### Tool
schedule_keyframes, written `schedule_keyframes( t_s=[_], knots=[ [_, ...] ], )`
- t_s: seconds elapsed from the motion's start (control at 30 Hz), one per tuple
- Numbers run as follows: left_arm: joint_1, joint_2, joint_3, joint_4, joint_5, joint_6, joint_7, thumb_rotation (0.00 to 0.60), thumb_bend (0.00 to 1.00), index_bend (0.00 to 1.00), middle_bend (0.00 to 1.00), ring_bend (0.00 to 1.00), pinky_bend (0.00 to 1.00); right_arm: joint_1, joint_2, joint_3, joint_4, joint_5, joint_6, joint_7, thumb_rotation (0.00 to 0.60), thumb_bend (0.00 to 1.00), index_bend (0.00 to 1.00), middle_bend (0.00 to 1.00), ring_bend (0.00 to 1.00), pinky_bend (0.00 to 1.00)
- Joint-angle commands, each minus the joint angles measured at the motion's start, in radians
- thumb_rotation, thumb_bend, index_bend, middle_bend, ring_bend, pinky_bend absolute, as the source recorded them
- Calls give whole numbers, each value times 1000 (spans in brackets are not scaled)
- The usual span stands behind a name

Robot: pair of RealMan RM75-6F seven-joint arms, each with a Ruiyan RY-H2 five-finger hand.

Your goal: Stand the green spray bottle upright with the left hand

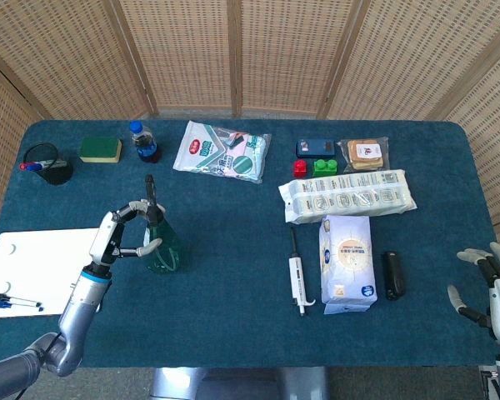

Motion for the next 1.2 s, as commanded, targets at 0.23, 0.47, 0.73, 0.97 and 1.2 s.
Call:
schedule_keyframes(
  t_s=[0.23, 0.47, 0.73, 0.97, 1.2],
  knots=[
    [26, -60, 23, 72, 4, 37, -23, 600, 306, 480, 411, 378, 573, 1, 2, -1, -5, -1, -2, 7, 600, 376, 298, 296, 99, 164],
    [49, -112, 40, 141, 20, 88, -33, 600, 306, 488, 410, 378, 571, 0, 5, -2, -12, -5, 0, 7, 600, 376, 298, 296, 99, 165],
    [80, -144, 54, 192, 19, 124, -54, 600, 305, 476, 402, 367, 537, -3, 9, -5, -16, -10, 3, 17, 600, 376, 298, 297, 99, 164],
    [97, -139, 71, 201, 23, 127, -65, 565, 305, 417, 363, 304, 508, -1, 9, -6, -16, -16, 3, 24, 600, 376, 297, 298, 99, 164],
    [109, -141, 74, 203, 21, 130, -62, 513, 306, 382, 320, 244, 463, -1, 9, -5, -15, -16, 3, 30, 600, 376, 297, 298, 101, 164]
  ],
)
